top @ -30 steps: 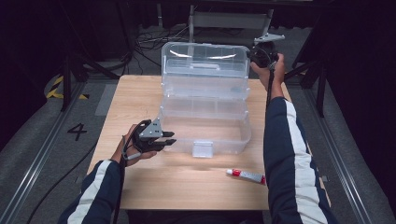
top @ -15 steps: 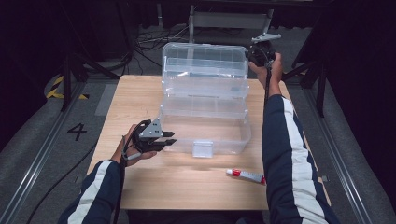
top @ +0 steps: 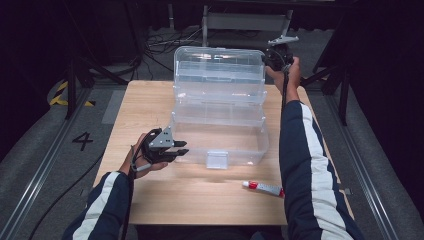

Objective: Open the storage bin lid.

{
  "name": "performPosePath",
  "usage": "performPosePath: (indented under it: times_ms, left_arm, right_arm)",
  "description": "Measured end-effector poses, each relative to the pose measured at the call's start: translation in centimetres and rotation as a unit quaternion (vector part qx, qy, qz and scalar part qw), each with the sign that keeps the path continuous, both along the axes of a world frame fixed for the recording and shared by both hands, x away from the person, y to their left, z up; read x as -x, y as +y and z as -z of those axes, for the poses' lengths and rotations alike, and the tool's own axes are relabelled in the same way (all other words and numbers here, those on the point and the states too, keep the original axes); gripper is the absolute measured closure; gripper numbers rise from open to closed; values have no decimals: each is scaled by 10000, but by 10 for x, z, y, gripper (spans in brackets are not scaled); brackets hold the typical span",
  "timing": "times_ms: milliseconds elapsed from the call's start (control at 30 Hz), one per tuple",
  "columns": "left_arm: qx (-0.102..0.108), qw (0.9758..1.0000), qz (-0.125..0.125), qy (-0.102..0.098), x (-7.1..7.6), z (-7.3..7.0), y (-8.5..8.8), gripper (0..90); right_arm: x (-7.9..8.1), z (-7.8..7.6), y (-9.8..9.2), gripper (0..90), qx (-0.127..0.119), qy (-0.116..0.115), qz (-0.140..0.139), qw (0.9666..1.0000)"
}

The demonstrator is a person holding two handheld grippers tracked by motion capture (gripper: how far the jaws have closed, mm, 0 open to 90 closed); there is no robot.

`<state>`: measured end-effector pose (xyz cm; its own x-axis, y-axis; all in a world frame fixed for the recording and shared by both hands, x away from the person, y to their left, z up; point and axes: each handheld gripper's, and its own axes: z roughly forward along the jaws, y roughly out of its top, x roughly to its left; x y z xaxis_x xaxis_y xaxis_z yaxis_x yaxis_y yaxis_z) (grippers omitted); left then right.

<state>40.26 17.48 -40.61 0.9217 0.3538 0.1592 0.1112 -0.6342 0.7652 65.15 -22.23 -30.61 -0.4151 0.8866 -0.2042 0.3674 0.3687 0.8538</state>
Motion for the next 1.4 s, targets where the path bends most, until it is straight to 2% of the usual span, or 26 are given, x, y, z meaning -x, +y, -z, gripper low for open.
performPosePath:
  times_ms: [333, 967, 1067, 1100, 1133, 1200, 1300, 1333, 1400]
  left_arm:
    - [18, 10000, 8, 10, 0, 0, 0, 714]
    - [-74, 10000, -32, -44, -1, 1, -2, 685]
    - [-76, 10000, -19, -34, -1, 1, -2, 683]
    - [-53, 10000, -5, -20, -2, 2, -2, 684]
    - [-43, 9999, -91, -125, -2, 2, -2, 682]
    - [40, 9999, -94, -71, -4, 2, -1, 694]
    - [121, 9999, -41, 9, -5, 2, 1, 708]
    - [234, 9997, -14, 106, -7, 2, 3, 712]
    - [231, 9997, -23, 102, -7, 2, 3, 713]
  right_arm:
    - [-1, 0, 0, 843, -2, 50, 33, 10000]
    - [-4, 3, -4, 831, 69, 226, 93, 9997]
    - [-3, 3, -9, 860, 5, 242, 90, 9997]
    - [-3, 3, -10, 864, 22, 241, 107, 9997]
    - [-2, 3, -11, 870, 50, 274, 111, 9996]
    - [-2, 4, -12, 863, 137, 291, 120, 9994]
    - [0, 4, -14, 859, 61, 278, 93, 9996]
    - [1, 4, -15, 854, 58, 293, 67, 9995]
    - [4, 3, -15, 847, 64, 262, 50, 9996]
